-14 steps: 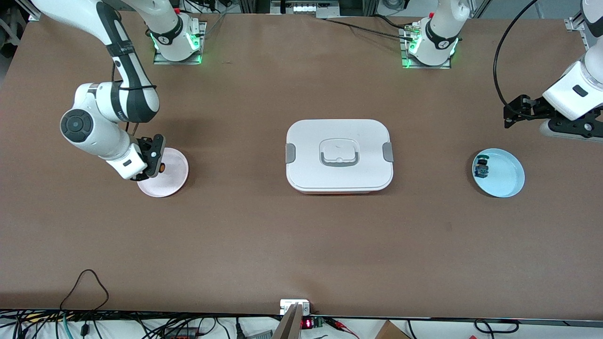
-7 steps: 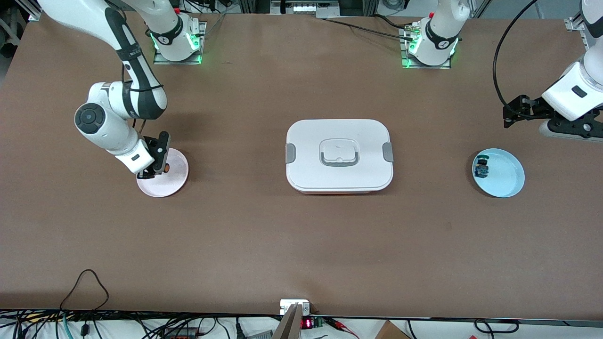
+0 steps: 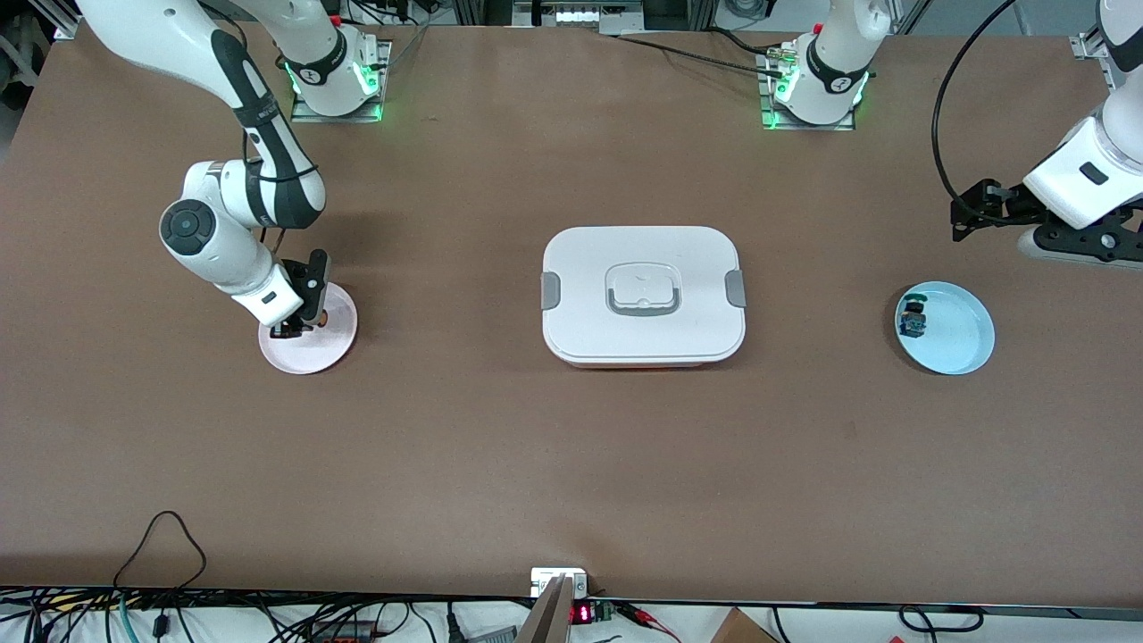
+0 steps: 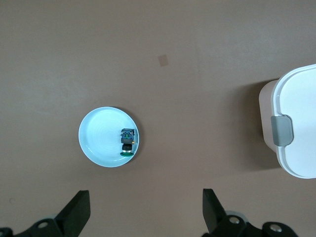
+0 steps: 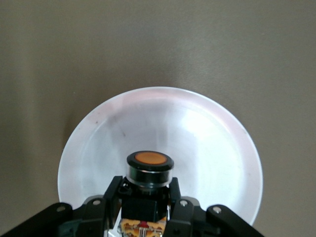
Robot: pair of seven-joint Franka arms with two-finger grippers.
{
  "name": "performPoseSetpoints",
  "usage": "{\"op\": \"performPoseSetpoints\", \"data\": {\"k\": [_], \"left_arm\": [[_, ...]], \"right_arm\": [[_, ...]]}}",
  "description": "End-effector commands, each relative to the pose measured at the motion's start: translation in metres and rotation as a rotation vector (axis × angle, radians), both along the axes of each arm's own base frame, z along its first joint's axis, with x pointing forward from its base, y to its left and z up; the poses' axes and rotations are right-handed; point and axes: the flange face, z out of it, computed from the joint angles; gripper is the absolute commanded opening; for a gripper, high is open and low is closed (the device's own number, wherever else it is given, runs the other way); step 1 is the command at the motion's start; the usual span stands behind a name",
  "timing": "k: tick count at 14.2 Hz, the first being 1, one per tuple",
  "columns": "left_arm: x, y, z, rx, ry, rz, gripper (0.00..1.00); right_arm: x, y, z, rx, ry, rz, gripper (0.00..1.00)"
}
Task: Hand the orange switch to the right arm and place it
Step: 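Lower the orange switch onto the white plate and open the right gripper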
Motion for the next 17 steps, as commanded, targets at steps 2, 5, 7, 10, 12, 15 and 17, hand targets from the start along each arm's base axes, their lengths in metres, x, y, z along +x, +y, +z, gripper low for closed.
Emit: {"op": "performPoseSetpoints", "data": {"k": [2, 5, 7, 10, 12, 15, 17], "left_arm": [[-0.005, -0.002, 0.005, -0.009, 0.003, 0.01, 1.0], [-0.005, -0.002, 0.005, -0.009, 0.003, 0.01, 1.0], [-0.005, -0.002, 0.005, -0.009, 0.003, 0.008, 1.0], [-0.005, -0.002, 0.005, -0.009, 0.003, 0.008, 1.0], [-0.005, 0.0, 0.005, -0.01, 0.003, 0.004, 1.0], [-0.005, 0.001, 0.005, -0.01, 0.003, 0.005, 1.0], [-0.005, 0.001, 0.005, -0.011, 0.003, 0.005, 1.0]], "right_arm": [[-0.012, -0.002, -0.014, -0.007, 0.005, 0.042, 0.0], [-0.018, -0.003, -0.02, -0.007, 0.008, 0.04, 0.0], [-0.02, -0.003, -0.023, -0.005, 0.019, 0.013, 0.51], [-0.017, -0.003, -0.016, -0.003, 0.009, 0.019, 1.0], [-0.013, -0.002, 0.001, 0.002, -0.009, 0.02, 1.0], [0.0, 0.001, 0.042, 0.012, -0.034, 0.018, 1.0], [0.017, 0.003, 0.077, 0.019, -0.029, 0.009, 1.0]]}}
